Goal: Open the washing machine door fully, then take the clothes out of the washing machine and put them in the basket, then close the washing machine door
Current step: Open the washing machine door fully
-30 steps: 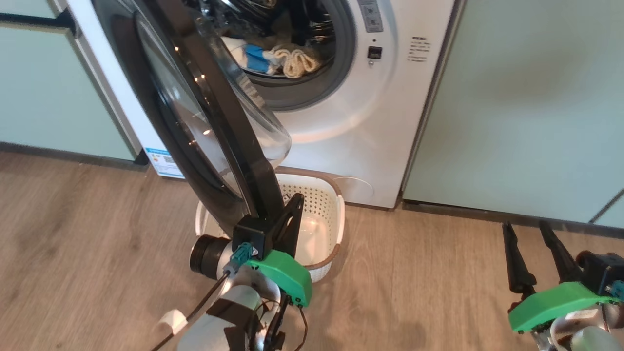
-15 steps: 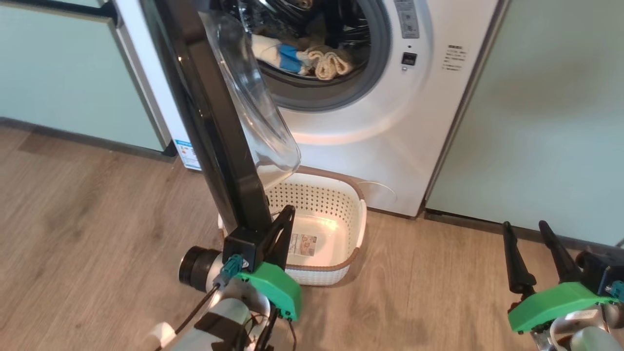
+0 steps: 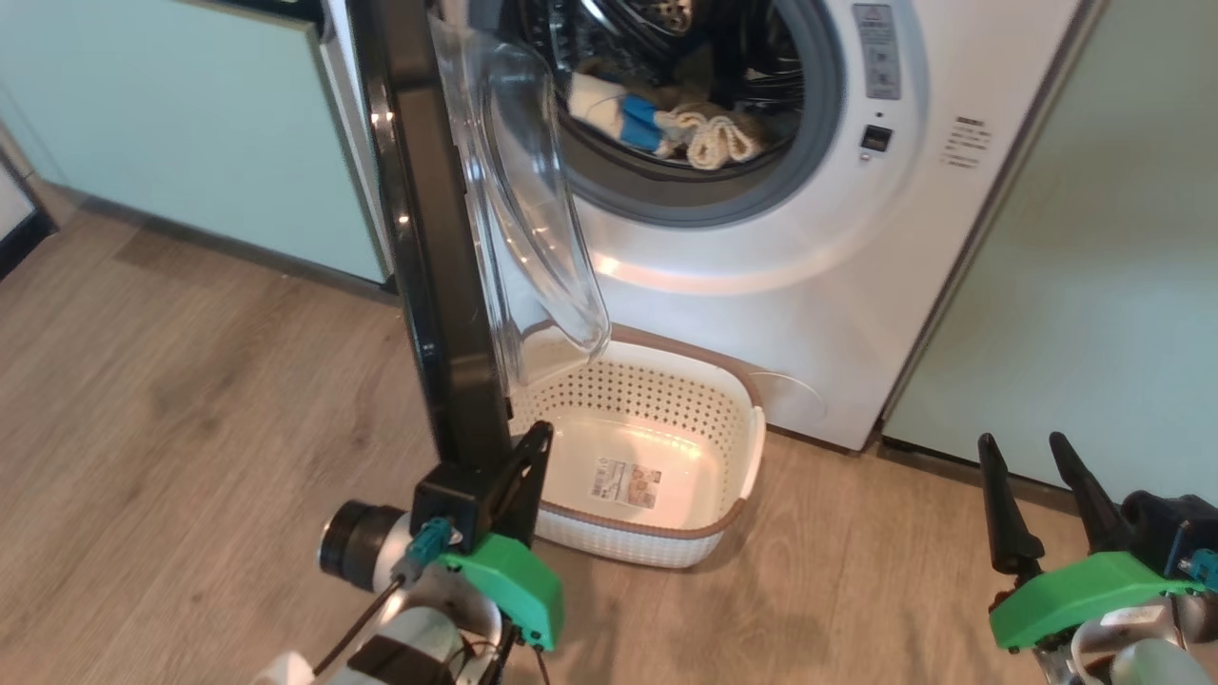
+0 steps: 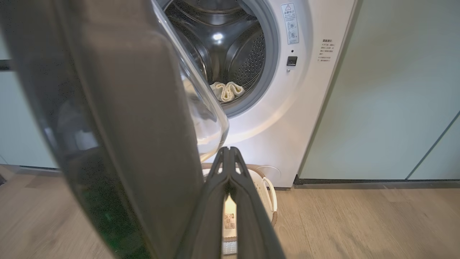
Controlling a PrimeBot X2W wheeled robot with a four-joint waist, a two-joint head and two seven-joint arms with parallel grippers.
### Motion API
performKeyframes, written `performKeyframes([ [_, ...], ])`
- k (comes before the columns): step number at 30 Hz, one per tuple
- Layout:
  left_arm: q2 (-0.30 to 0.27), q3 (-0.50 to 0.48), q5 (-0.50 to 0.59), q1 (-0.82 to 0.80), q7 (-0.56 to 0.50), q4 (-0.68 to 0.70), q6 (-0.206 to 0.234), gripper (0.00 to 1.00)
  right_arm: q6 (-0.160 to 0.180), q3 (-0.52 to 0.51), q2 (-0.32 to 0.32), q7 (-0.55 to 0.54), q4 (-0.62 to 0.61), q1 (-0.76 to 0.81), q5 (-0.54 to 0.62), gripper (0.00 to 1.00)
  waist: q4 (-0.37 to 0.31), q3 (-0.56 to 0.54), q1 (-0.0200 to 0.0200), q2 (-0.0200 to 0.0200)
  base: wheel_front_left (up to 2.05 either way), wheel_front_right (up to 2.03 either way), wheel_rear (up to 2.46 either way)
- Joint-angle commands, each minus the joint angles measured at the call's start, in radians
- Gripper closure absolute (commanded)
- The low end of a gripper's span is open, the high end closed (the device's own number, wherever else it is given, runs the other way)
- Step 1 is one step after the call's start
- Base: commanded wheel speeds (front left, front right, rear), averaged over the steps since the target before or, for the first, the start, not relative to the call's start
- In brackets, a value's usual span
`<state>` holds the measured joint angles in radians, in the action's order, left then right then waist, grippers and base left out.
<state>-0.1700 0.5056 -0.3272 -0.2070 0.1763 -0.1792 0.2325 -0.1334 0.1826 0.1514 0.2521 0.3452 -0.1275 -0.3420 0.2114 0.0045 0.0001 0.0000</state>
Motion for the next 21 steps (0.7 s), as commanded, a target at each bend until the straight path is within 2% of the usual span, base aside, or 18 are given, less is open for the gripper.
performKeyframes([
  [1,-0.028,-0.055,-0.003,-0.029,-0.001,0.032,0.01,1.0,0.003,0.011,0.005,0.01,-0.028,-0.022,0.007,0.0,0.013,0.001,-0.0001,0.0,0.0,0.0,0.0],
  [21,-0.092,-0.14,-0.045,0.016,0.023,0.068,0.05,1.0,0.003,-0.012,0.011,0.01,-0.032,-0.018,0.009,0.0,0.155,0.013,-0.0001,0.0,0.0,0.0,0.0],
])
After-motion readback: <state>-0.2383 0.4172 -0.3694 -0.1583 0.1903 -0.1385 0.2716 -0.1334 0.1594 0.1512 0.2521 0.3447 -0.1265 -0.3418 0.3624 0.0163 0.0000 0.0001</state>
